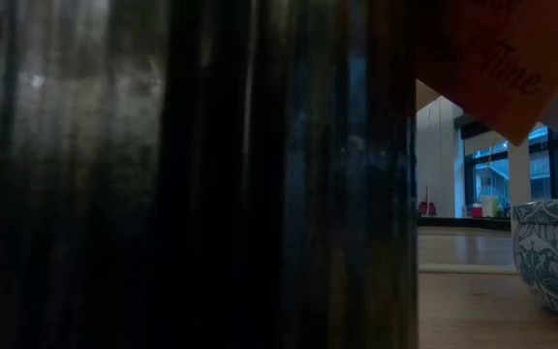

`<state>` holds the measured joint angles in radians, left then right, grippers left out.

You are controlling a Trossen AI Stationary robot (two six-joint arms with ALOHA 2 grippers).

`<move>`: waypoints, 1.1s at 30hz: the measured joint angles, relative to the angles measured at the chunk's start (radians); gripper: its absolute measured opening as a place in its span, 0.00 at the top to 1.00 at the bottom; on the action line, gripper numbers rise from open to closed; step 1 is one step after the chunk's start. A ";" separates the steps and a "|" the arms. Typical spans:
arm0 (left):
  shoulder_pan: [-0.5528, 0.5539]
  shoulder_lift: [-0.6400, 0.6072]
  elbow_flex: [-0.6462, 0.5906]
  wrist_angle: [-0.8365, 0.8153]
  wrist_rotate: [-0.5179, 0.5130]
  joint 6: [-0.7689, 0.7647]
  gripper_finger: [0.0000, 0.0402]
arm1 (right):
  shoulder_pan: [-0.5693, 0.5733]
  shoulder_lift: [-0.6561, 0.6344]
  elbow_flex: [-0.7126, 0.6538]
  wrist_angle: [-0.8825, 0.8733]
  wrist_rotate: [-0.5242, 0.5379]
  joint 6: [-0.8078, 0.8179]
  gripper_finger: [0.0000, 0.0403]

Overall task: Pick & Place candle stick holders
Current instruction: Put the blue patterned scented candle on the shelf aligned with the other red patterned scented candle

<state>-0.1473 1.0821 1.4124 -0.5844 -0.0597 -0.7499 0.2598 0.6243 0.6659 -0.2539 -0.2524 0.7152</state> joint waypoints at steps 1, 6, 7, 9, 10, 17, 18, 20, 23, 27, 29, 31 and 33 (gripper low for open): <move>-0.016 0.000 0.000 -0.007 0.002 -0.006 0.64 | 0.011 0.002 0.000 0.017 -0.016 0.066 0.33; -0.088 0.000 0.000 -0.058 0.031 -0.027 0.64 | 0.097 0.025 0.000 0.143 -0.019 0.324 0.33; -0.103 -0.001 0.000 -0.071 0.034 -0.032 0.64 | 0.120 0.033 0.000 0.166 -0.019 0.345 0.33; -0.138 -0.001 0.000 -0.092 0.035 -0.047 0.64 | 0.163 0.052 0.000 0.209 -0.011 0.382 0.33; -0.158 0.000 0.000 -0.101 0.035 -0.053 0.64 | 0.186 0.064 0.000 0.228 0.007 0.412 0.33; -0.326 0.000 0.000 -0.111 -0.050 -0.058 0.64 | 0.394 0.190 0.000 0.283 0.119 0.596 0.33; -0.351 0.000 0.000 -0.116 -0.074 -0.058 0.64 | 0.427 0.211 0.000 0.281 0.137 0.623 0.33; -0.405 0.001 0.000 -0.126 -0.129 -0.059 0.64 | 0.493 0.255 0.000 0.281 0.188 0.667 0.33; -0.478 0.008 0.000 -0.140 -0.215 -0.073 0.64 | 0.590 0.327 0.000 0.280 0.296 0.727 0.34; -0.553 0.026 0.000 -0.141 -0.290 -0.097 0.64 | 0.683 0.435 0.000 0.277 0.466 0.796 0.35; -0.578 0.038 0.000 -0.145 -0.323 -0.104 0.64 | 0.709 0.495 0.002 0.282 0.528 0.840 0.36; -0.597 0.052 0.000 -0.147 -0.358 -0.107 0.64 | 0.719 0.568 0.032 0.259 0.537 0.849 0.37; -0.609 0.067 0.000 -0.154 -0.395 -0.112 0.64 | 0.721 0.640 0.087 0.206 0.512 0.841 0.39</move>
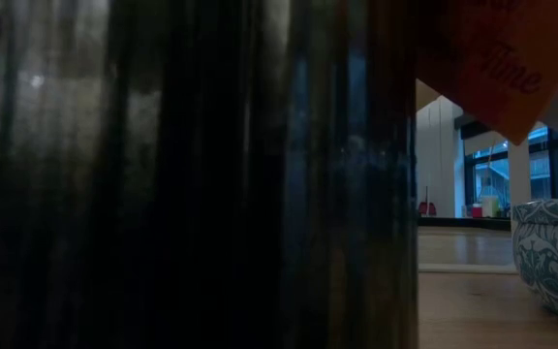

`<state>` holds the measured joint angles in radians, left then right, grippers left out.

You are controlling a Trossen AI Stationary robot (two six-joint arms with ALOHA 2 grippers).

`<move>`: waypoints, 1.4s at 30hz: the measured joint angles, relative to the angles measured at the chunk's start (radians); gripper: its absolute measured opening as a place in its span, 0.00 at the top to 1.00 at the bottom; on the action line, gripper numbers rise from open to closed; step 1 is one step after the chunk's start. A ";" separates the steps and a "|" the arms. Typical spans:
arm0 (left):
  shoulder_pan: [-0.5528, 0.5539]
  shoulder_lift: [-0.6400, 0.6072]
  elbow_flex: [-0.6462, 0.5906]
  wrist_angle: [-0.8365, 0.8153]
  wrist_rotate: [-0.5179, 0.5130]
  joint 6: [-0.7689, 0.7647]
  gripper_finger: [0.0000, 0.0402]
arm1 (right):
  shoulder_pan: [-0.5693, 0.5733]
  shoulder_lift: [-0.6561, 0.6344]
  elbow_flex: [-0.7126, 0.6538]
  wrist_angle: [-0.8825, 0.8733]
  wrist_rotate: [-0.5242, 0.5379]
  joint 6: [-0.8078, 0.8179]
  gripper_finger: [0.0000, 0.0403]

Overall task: Pick & Place candle stick holders
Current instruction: Put the blue patterned scented candle on the shelf aligned with the other red patterned scented candle

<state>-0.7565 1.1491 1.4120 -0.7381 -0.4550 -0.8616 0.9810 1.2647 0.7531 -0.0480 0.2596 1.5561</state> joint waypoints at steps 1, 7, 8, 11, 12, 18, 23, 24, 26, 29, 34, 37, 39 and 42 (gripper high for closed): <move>-0.004 0.007 0.000 -0.003 -0.014 -0.004 0.64 | -0.001 0.038 0.036 -0.031 -0.019 -0.020 0.40; -0.004 0.051 -0.001 -0.091 -0.083 -0.074 0.64 | -0.026 0.230 0.294 -0.304 -0.082 -0.332 0.43; -0.004 0.060 -0.001 -0.109 -0.086 -0.089 0.64 | -0.026 0.257 0.334 -0.347 -0.071 -0.405 0.43; -0.015 0.088 -0.001 -0.166 -0.089 -0.143 0.64 | -0.025 0.327 0.426 -0.447 -0.011 -0.559 0.43; -0.024 0.098 -0.001 -0.184 -0.102 -0.165 0.64 | -0.025 0.346 0.445 -0.468 0.022 -0.585 0.43; -0.106 0.146 -0.001 -0.254 -0.315 -0.300 0.64 | -0.033 0.456 0.462 -0.488 0.213 -0.595 0.43; -0.148 0.153 -0.001 -0.275 -0.398 -0.374 0.64 | -0.058 0.546 0.462 -0.439 0.198 -0.558 0.37; -0.153 0.153 -0.001 -0.275 -0.400 -0.382 0.64 | -0.061 0.559 0.462 -0.429 0.207 -0.532 0.35; -0.160 0.153 -0.001 -0.275 -0.400 -0.396 0.64 | -0.060 0.579 0.462 -0.396 0.232 -0.498 0.30; -0.172 0.153 -0.001 -0.275 -0.400 -0.421 0.64 | -0.059 0.585 0.462 -0.372 0.266 -0.490 0.22; -0.191 0.153 -0.001 -0.275 -0.421 -0.438 0.64 | -0.066 0.586 0.462 -0.378 0.322 -0.502 0.09; -0.192 0.153 -0.001 -0.276 -0.433 -0.438 0.64 | -0.078 0.586 0.462 -0.379 0.309 -0.540 0.04; -0.192 0.153 -0.001 -0.276 -0.434 -0.438 0.64 | -0.087 0.589 0.462 -0.385 0.291 -0.567 0.02; -0.192 0.153 -0.001 -0.275 -0.434 -0.438 0.64 | -0.093 0.603 0.462 -0.389 0.290 -0.577 0.02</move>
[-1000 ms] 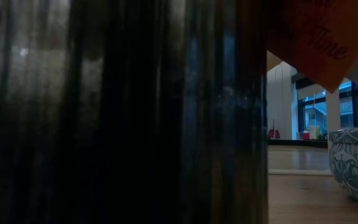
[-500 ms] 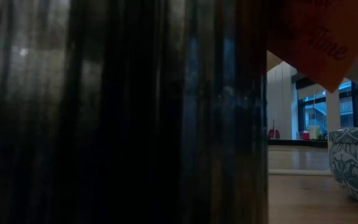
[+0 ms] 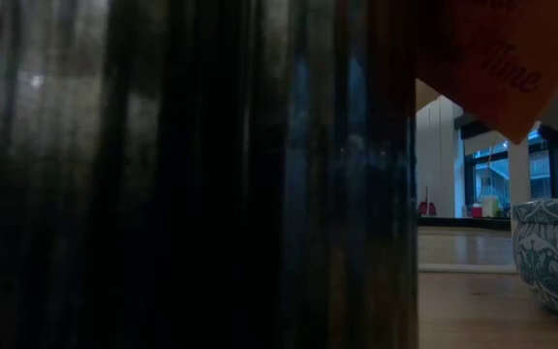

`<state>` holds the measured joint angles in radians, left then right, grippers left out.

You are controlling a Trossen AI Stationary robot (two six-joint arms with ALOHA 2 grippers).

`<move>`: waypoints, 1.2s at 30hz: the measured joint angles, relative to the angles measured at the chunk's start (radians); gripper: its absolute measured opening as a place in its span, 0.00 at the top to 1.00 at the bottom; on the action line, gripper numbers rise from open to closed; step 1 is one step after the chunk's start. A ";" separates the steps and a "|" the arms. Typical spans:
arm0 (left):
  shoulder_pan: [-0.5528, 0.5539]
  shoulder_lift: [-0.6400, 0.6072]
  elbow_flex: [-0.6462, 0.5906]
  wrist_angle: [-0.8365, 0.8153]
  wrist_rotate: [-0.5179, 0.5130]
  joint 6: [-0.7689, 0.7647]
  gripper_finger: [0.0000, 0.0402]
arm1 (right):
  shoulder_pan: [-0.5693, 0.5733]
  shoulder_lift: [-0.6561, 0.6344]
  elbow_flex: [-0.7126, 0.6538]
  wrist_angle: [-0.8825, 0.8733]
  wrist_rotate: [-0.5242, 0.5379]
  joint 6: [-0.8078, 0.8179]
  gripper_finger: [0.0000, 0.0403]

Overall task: Pick & Place candle stick holders
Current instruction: Put the blue patterned scented candle on the shelf aligned with the other red patterned scented candle

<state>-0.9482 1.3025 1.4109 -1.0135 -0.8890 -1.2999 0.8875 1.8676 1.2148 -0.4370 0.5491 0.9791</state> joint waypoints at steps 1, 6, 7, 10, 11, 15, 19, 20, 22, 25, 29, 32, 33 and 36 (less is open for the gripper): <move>0.000 0.000 0.000 0.000 0.000 0.000 0.64 | 0.000 0.004 0.000 0.000 0.000 0.000 0.02; 0.000 0.000 0.000 0.000 -0.004 -0.006 0.64 | 0.001 0.036 0.000 -0.001 -0.013 0.011 0.02; 0.000 0.000 0.000 0.000 -0.004 -0.006 0.64 | 0.001 0.044 0.000 0.001 -0.019 0.018 0.02; 0.000 0.000 0.000 0.000 -0.004 -0.006 0.64 | 0.000 0.067 0.000 0.009 -0.026 0.027 0.02; 0.000 0.000 0.000 0.000 -0.004 -0.006 0.64 | 0.000 0.070 -0.001 0.014 -0.026 0.027 0.02; 0.000 0.000 0.000 -0.001 -0.009 -0.006 0.64 | -0.007 0.081 -0.001 0.021 -0.025 0.027 0.02; 0.000 0.000 0.000 -0.001 -0.011 -0.006 0.64 | -0.016 0.089 -0.001 0.025 -0.022 0.025 0.02; 0.000 0.000 0.000 -0.001 -0.011 -0.006 0.64 | -0.018 0.090 -0.001 0.027 -0.024 0.021 0.02; 0.000 0.000 0.000 -0.001 -0.011 -0.006 0.65 | -0.021 0.096 -0.001 0.030 -0.026 0.009 0.02; 0.000 0.000 0.000 -0.001 -0.011 -0.006 0.67 | -0.025 0.108 -0.001 0.032 -0.029 0.008 0.02; 0.000 0.000 0.000 -0.001 -0.014 -0.006 0.71 | -0.037 0.129 -0.001 0.049 -0.030 0.008 0.02; 0.000 0.000 0.000 -0.005 -0.015 -0.006 0.74 | -0.044 0.135 -0.001 0.063 -0.030 0.008 0.02; 0.000 0.000 0.000 -0.006 -0.015 -0.006 0.74 | -0.045 0.136 -0.001 0.063 -0.030 0.008 0.02; 0.000 0.000 0.000 -0.006 -0.015 -0.005 0.76 | -0.050 0.136 -0.001 0.059 -0.030 0.008 0.02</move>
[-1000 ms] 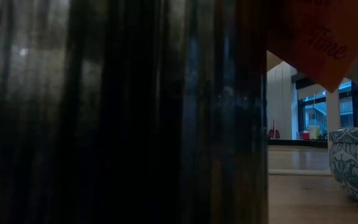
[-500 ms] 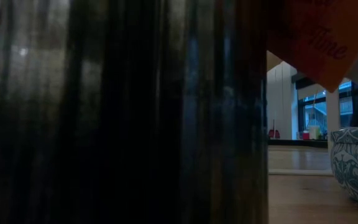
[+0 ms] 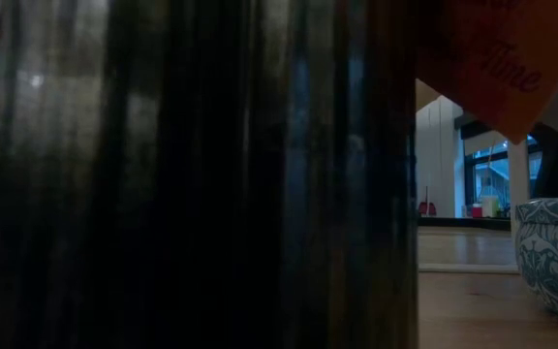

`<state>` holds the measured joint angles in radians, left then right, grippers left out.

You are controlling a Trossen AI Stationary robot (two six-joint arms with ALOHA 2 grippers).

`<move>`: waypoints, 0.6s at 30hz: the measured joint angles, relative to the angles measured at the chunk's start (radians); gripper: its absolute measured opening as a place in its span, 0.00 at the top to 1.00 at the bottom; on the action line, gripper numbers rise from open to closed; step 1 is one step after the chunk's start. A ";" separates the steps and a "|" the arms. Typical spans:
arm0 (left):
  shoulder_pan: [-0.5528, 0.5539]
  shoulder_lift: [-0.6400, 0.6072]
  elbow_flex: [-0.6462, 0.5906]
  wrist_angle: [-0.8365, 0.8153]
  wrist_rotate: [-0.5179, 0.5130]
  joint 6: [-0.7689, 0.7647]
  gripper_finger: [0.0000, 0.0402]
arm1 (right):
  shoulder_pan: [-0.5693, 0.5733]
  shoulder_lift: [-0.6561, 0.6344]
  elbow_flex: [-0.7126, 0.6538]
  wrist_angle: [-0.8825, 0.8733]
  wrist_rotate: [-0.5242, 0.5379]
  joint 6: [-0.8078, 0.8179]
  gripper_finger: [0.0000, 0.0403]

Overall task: Pick & Place candle stick holders
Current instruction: Put the blue patterned scented candle on the shelf aligned with the other red patterned scented candle

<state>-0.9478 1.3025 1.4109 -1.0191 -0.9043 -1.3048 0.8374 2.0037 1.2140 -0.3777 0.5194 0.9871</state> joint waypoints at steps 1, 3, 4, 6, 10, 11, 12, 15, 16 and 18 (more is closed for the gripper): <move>0.000 0.000 0.000 0.000 0.000 0.000 0.76 | -0.001 0.000 0.000 -0.003 -0.001 0.000 0.02; 0.000 0.000 0.000 0.000 0.000 0.000 0.76 | -0.001 0.000 0.000 -0.003 0.000 0.000 0.02; 0.000 0.000 0.000 0.000 0.000 0.000 0.76 | -0.003 0.001 0.000 -0.003 0.000 0.000 0.02; 0.000 0.000 0.000 0.000 0.000 0.001 0.76 | -0.006 0.009 0.000 0.000 -0.004 0.000 0.02; 0.000 0.000 0.000 -0.002 0.000 0.002 0.75 | -0.009 0.018 0.000 0.008 -0.015 0.016 0.03; 0.000 0.000 0.000 -0.002 0.000 0.005 0.75 | -0.010 0.018 0.000 0.007 -0.026 0.022 0.04; 0.000 0.000 0.000 -0.002 0.000 0.006 0.75 | -0.012 0.018 0.000 0.008 -0.035 0.027 0.05; 0.000 0.000 0.000 -0.002 0.000 0.006 0.75 | -0.013 0.018 0.000 0.006 -0.060 0.034 0.12; 0.000 0.000 0.000 -0.002 0.000 0.006 0.75 | -0.013 0.018 0.000 0.004 -0.067 0.034 0.14; 0.000 0.000 0.000 -0.002 0.000 0.008 0.75 | -0.013 0.018 0.000 0.003 -0.073 0.041 0.20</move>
<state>-0.9478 1.3022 1.4109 -1.0214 -0.9045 -1.2965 0.8242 2.0220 1.2137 -0.3752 0.4461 1.0276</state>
